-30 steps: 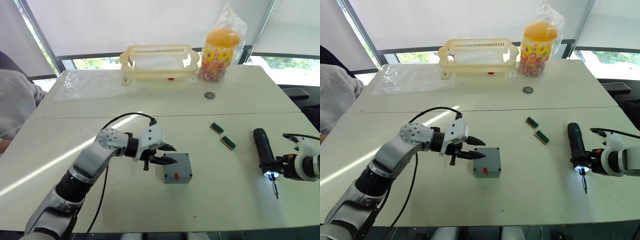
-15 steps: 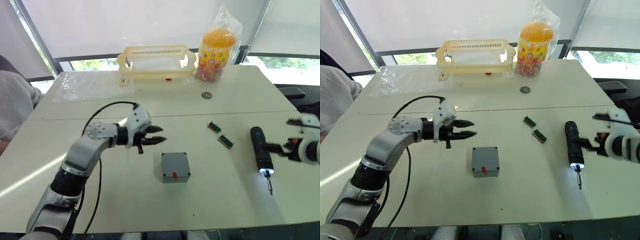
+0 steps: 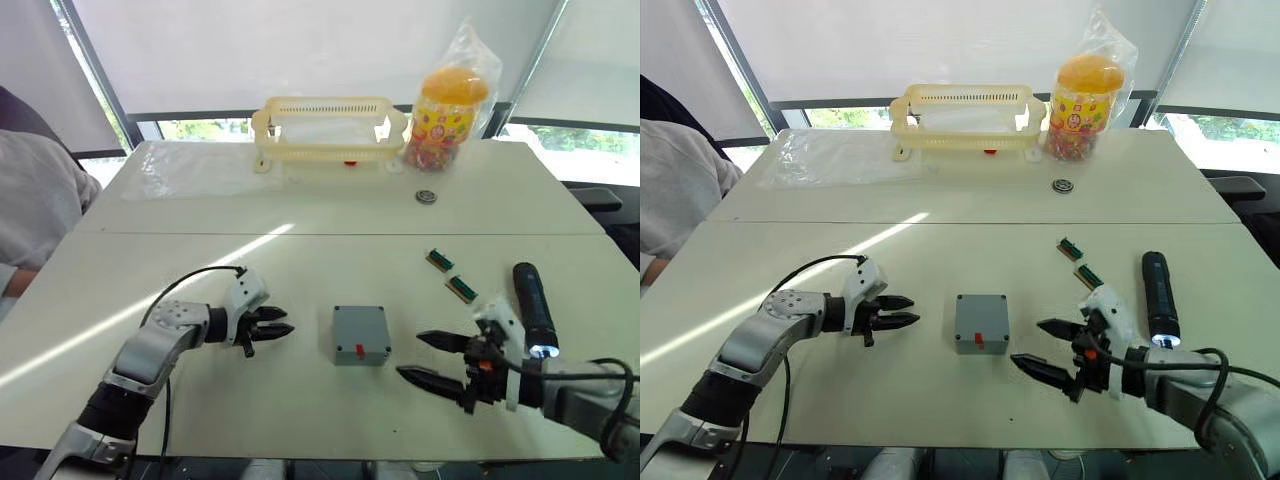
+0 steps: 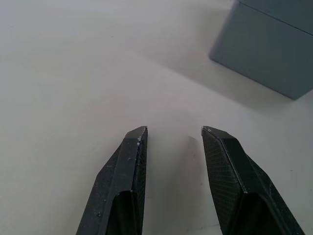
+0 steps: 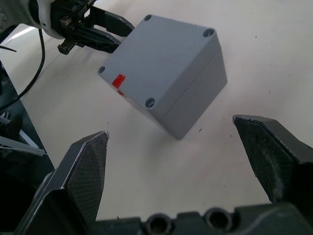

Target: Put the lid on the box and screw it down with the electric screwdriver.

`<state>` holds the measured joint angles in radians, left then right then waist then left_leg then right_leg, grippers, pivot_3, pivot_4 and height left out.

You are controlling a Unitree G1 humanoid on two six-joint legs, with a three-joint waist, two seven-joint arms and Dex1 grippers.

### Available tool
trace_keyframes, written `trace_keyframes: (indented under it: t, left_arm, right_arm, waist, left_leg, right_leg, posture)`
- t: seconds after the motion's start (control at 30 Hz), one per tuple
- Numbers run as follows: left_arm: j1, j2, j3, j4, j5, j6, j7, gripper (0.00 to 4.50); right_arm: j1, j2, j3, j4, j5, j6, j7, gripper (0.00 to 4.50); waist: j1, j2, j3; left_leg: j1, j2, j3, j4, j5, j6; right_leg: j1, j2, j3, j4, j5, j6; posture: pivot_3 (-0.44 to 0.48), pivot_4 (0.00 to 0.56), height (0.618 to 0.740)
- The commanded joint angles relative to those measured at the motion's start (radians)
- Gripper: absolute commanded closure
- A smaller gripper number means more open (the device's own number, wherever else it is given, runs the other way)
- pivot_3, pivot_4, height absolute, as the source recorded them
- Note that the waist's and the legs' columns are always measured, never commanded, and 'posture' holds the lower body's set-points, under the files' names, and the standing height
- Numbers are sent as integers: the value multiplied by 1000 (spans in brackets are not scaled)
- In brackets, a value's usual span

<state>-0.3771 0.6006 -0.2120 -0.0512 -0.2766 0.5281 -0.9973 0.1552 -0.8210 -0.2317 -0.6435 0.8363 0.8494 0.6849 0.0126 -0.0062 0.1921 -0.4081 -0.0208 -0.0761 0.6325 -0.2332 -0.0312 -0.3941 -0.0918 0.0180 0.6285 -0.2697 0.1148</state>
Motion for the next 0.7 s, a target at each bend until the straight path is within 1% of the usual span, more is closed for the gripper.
trace_keyframes:
  t: [0.03,0.1,0.17,0.33,0.47,0.7]
  left_arm:
    - [-44,-27,-53,7,32,-56,-29,2748]
    - [-79,-64,-74,53,44,-76,-31,2748]
    - [-111,-99,-69,93,31,-68,-35,2748]
    - [-157,-135,-96,145,60,-102,-48,2748]
    - [-187,-168,-110,192,84,-135,-54,2748]
    - [-271,-248,-116,360,147,-240,-15,2748]
  right_arm:
    - [1,8,58,-22,-50,-47,17,36]
    - [-8,25,107,-5,-78,-57,9,36]
    - [-14,43,139,2,-92,-57,1,36]
    - [-16,61,202,-13,-116,-46,-14,36]
    - [-39,92,227,-14,-108,-33,-37,36]
    - [-84,154,280,-29,-89,6,-69,36]
  waist:
    - [0,0,0]
    - [1,-1,0]
    - [0,-1,0]
    - [-5,-1,0]
    - [-3,-1,0]
    - [0,-1,-1]
  left_leg:
    - [0,0,0,0,0,0]
    - [0,-1,1,0,0,0]
    - [0,-1,1,0,0,0]
    - [0,0,0,-1,0,0]
    - [0,0,0,-1,0,0]
    - [0,0,0,0,0,0]
  right_leg:
    - [0,0,0,0,0,0]
    - [0,1,-1,0,0,0]
    - [-1,1,-2,1,2,3]
    - [-1,3,-2,2,2,4]
    - [-1,3,-2,2,2,4]
    - [0,3,-2,2,2,4]
  posture:
    - [0,150,740]
    - [0,150,740]
    - [0,150,740]
    - [0,150,740]
    - [0,150,740]
    - [0,150,740]
